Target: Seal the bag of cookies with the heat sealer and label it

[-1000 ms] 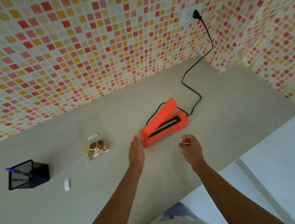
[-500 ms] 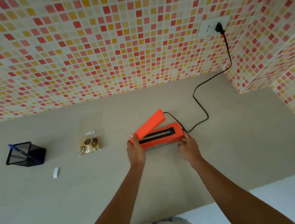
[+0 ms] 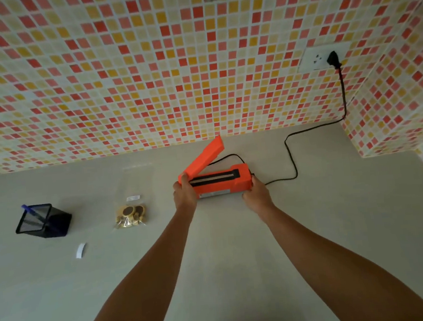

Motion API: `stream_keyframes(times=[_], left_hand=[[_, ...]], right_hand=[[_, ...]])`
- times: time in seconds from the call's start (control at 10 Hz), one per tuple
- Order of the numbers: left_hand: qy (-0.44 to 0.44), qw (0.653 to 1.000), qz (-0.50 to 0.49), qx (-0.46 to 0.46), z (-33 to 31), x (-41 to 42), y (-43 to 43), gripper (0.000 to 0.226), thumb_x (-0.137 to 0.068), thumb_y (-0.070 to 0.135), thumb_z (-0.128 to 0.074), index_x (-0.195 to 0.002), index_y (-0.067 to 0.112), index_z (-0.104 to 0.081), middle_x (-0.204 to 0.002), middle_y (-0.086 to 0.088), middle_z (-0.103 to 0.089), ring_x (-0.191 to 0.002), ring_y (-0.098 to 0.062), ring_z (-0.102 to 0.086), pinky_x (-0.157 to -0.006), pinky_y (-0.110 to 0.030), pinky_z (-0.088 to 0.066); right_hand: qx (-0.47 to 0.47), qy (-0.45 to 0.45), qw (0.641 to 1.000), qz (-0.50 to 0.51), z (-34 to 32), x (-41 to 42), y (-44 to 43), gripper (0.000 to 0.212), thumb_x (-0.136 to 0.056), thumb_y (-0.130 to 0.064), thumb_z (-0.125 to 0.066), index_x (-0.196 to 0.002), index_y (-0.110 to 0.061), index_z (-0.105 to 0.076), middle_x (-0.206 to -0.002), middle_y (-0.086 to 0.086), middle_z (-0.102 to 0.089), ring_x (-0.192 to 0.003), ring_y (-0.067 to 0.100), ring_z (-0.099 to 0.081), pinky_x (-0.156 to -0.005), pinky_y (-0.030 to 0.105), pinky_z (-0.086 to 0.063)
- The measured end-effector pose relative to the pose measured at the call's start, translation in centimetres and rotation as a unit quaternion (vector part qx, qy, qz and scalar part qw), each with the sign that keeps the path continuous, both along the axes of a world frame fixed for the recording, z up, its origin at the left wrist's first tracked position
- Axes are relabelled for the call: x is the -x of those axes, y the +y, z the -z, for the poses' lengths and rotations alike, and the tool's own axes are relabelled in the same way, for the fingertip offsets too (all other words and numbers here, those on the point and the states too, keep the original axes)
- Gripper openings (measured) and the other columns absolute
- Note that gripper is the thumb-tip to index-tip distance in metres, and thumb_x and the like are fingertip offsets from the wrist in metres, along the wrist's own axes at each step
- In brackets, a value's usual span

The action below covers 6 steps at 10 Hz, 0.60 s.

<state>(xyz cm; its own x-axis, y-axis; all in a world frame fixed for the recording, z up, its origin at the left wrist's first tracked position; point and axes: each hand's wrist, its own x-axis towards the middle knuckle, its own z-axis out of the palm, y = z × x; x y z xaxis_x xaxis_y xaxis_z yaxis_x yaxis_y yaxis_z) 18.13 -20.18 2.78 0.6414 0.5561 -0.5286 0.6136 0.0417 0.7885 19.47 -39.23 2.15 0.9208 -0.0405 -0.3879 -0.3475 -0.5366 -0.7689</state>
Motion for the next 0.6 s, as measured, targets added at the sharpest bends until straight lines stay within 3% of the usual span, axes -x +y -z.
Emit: stream_keyframes(times=[0.2, 0.4, 0.5, 0.6], left_hand=[[-0.017, 0.999, 0.028, 0.013, 0.5, 0.6, 0.5, 0.063, -0.1, 0.057, -0.022, -0.145, 0.015, -0.034, -0.142, -0.016, -0.048, -0.127, -0.035, -0.047, -0.102, -0.043, -0.036], [-0.036, 0.995, 0.092, -0.022, -1.0, 2.7, 1.0, 0.064, -0.101, 0.056, -0.016, -0.146, 0.014, -0.034, -0.143, -0.016, -0.047, -0.13, -0.034, -0.045, -0.105, -0.042, -0.034], [-0.054, 0.98, 0.161, -0.107, -2.8, 5.0, 1.2, 0.058, -0.102, 0.051, -0.019, -0.14, 0.012, -0.042, -0.133, -0.016, -0.055, -0.122, -0.035, -0.052, -0.093, -0.035, -0.036], [-0.073, 0.949, 0.253, -0.172, -3.7, 8.1, 2.2, 0.065, -0.097, 0.06, -0.022, -0.14, 0.014, -0.041, -0.132, -0.017, -0.055, -0.122, -0.035, -0.052, -0.099, -0.044, -0.041]], right_hand=[[0.007, 0.021, 1.0, -0.01, 1.1, 0.4, 0.3, 0.066, -0.082, 0.002, -0.043, -0.143, -0.023, -0.044, -0.124, 0.012, -0.064, -0.109, 0.031, -0.062, -0.09, 0.036, -0.052], [0.047, 0.016, 0.997, -0.056, 1.0, 2.2, -0.7, 0.072, -0.089, -0.003, -0.048, -0.155, -0.023, -0.027, -0.14, 0.012, -0.056, -0.121, 0.03, -0.057, -0.085, 0.024, -0.041], [0.081, -0.005, 0.994, -0.069, -0.4, 4.8, -0.7, 0.069, -0.096, -0.014, -0.053, -0.157, -0.02, -0.022, -0.147, 0.014, -0.05, -0.127, 0.032, -0.055, -0.093, 0.025, -0.043], [0.103, -0.063, 0.989, -0.091, -2.5, 7.0, -0.3, 0.065, -0.096, -0.021, -0.058, -0.154, -0.014, -0.029, -0.155, 0.01, -0.042, -0.14, 0.028, -0.042, -0.112, 0.032, -0.035]])
